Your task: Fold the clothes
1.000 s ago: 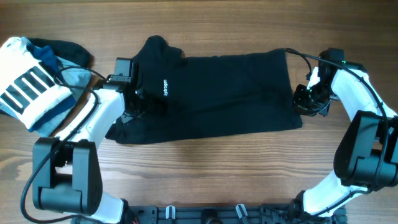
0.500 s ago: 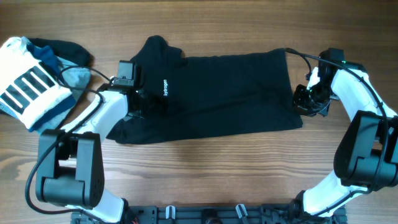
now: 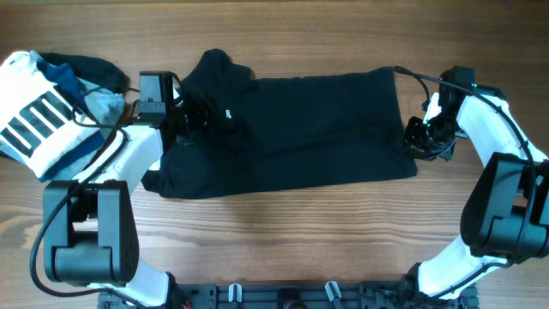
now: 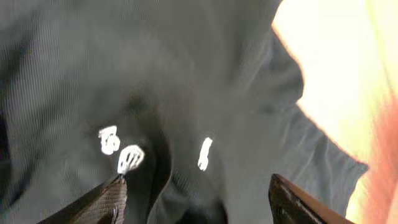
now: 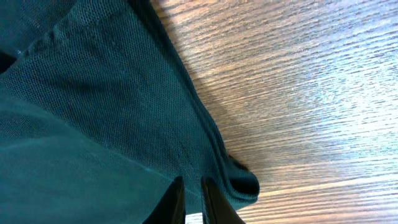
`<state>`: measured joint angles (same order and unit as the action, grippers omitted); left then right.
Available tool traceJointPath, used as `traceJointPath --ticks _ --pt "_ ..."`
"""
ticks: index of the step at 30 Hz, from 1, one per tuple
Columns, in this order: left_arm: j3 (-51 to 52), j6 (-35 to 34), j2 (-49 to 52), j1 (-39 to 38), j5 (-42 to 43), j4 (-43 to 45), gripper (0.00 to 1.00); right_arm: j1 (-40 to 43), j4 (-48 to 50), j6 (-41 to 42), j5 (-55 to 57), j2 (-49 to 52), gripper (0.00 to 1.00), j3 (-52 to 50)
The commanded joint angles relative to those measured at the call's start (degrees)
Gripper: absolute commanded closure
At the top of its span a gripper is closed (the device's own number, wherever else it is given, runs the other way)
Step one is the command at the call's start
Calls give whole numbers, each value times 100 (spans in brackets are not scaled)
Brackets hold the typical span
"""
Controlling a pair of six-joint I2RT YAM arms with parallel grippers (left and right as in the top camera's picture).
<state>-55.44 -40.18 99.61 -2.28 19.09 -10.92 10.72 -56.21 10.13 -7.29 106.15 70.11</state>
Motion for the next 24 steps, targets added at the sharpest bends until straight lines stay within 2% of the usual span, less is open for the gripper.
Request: traceJointPath --ticks 1,2,4,5,14,20,24 --pt "-17 186 -116 -22 1078 -459 58 -4 9 -101 -42 -92 90 33" --pt "-17 245 -116 -22 1104 -758 79 -4 11 -105 -35 -92 90 33" --pt "-15 245 -116 -22 861 -1364 94 -4 24 -111 -24 -92 90 33" --pt "-15 245 -116 -50 680 -1565 96 -4 33 -109 -26 -92 90 33" --pt "-4 179 74 -909 -516 -1434 96 -4 2 -101 -28 -92 90 33" --pt "-4 173 76 -981 -546 -901 94 -4 2 -103 -26 -92 89 33" --pt "-4 48 74 -984 -422 -1154 96 -4 4 -101 -26 -92 89 33"
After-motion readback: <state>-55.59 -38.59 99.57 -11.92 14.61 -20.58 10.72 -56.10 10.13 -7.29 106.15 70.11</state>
